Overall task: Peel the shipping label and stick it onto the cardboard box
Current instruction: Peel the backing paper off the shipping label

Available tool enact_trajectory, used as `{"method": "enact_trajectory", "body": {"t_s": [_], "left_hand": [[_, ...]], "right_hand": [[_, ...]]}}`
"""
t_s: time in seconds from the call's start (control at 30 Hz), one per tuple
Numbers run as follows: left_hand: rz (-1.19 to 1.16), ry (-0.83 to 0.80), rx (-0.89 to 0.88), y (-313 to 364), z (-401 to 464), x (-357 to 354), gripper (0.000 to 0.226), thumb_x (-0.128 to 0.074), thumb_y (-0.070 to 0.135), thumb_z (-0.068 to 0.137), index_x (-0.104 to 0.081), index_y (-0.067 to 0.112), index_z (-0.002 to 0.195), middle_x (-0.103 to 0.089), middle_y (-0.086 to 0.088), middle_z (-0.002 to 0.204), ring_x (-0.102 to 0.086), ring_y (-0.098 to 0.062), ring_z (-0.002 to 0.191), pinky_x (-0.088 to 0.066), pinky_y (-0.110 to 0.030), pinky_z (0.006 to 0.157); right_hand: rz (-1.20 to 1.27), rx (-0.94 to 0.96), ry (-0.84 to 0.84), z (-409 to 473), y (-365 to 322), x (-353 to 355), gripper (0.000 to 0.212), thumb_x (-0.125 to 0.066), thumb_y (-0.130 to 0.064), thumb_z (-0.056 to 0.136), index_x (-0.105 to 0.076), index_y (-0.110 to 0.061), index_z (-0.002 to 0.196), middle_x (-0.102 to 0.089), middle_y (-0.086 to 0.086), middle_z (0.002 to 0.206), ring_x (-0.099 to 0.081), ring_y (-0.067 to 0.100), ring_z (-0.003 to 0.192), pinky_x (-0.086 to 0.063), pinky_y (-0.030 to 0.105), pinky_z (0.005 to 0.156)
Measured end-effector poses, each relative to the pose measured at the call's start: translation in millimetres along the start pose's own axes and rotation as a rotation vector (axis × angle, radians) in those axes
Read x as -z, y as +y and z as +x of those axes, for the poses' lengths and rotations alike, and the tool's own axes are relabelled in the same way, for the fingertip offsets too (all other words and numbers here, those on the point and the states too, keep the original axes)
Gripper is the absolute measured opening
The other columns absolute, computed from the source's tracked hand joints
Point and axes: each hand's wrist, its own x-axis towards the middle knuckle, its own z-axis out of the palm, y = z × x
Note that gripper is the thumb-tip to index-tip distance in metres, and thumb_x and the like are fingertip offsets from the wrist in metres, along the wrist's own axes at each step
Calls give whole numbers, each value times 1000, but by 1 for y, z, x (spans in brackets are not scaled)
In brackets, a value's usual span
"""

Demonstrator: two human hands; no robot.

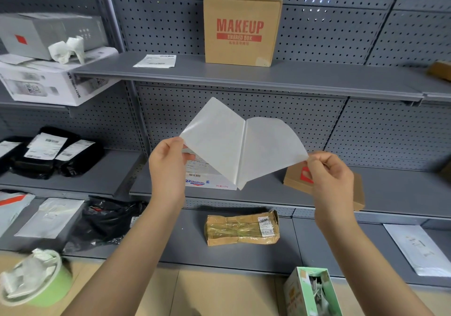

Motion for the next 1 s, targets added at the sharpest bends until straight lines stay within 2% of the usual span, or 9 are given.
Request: {"method": "enact_trajectory", "body": {"t_s": [0.2, 0.37, 0.47, 0.6, 0.67, 0.73, 0.83, 0.93, 1.0], "left_hand": [[-51, 55, -6, 4, 3, 2, 21, -47, 12, 92, -57, 18, 75, -61, 1, 76, -56, -10, 61, -50, -28, 84], [-91, 84, -2, 3, 5, 6, 20, -47, 11, 92, -57, 18, 75, -59, 0, 74, -56, -10, 60, -50, -27, 83], [-139, 88, 1, 2, 6, 7, 19, -48, 12, 91, -56, 17, 75, -61, 0, 78, -56, -11, 62, -52, -25, 81], [-166, 114, -19, 2, 7, 6, 19, -47, 12, 92, -55, 17, 75, -64, 1, 77, -57, -10, 64, -52, -25, 77], [-164, 124, -27, 2, 7, 7, 17, -47, 14, 92, -56, 18, 78, -65, 3, 78, -60, -9, 67, -47, -23, 64], [-162, 131, -30, 2, 8, 7, 15, -47, 15, 91, -56, 19, 80, -67, 4, 80, -63, -9, 71, -41, -21, 57], [-158, 139, -35, 1, 8, 7, 15, -46, 16, 90, -56, 20, 80, -66, 6, 77, -63, -9, 71, -41, -20, 58], [-177, 157, -63, 0, 7, 6, 17, -46, 15, 90, -55, 20, 77, -64, 6, 75, -60, -3, 62, -47, -19, 66], [-194, 164, -79, 0, 7, 5, 18, -45, 15, 91, -54, 20, 76, -63, 6, 75, -59, 1, 57, -48, -16, 63]], "right_hand": [[16, -10, 25, 1, 0, 2, 11, -51, -6, 85, -58, -13, 79, -56, 0, 69, -48, 13, 66, -41, 12, 54], [34, -34, 39, 3, 0, 4, 17, -52, -8, 85, -58, -19, 74, -62, -2, 72, -50, 10, 65, -43, 11, 54], [39, -26, 44, 4, 0, 6, 16, -51, -7, 85, -58, -17, 74, -58, 0, 72, -49, 9, 65, -42, 11, 55], [61, -32, 64, 4, -1, 8, 12, -50, -5, 84, -57, -13, 78, -55, 1, 68, -48, 4, 57, -42, 11, 53], [66, -36, 71, 5, 0, 10, 12, -51, -6, 83, -57, -14, 77, -57, 3, 73, -50, 7, 62, -44, 15, 59], [44, -36, 82, 6, 0, 12, 11, -51, -7, 82, -57, -14, 77, -58, 6, 79, -50, 12, 71, -43, 23, 68], [25, -32, 115, 7, 1, 16, 12, -50, -7, 81, -57, -15, 76, -58, 6, 79, -49, 14, 73, -41, 25, 69], [20, -41, 138, 8, 1, 19, 15, -50, -9, 81, -57, -19, 71, -58, 3, 76, -50, 16, 73, -42, 27, 70], [18, -51, 155, 9, 2, 22, 15, -50, -9, 80, -57, -19, 70, -58, 2, 75, -51, 16, 73, -43, 28, 71]]}}
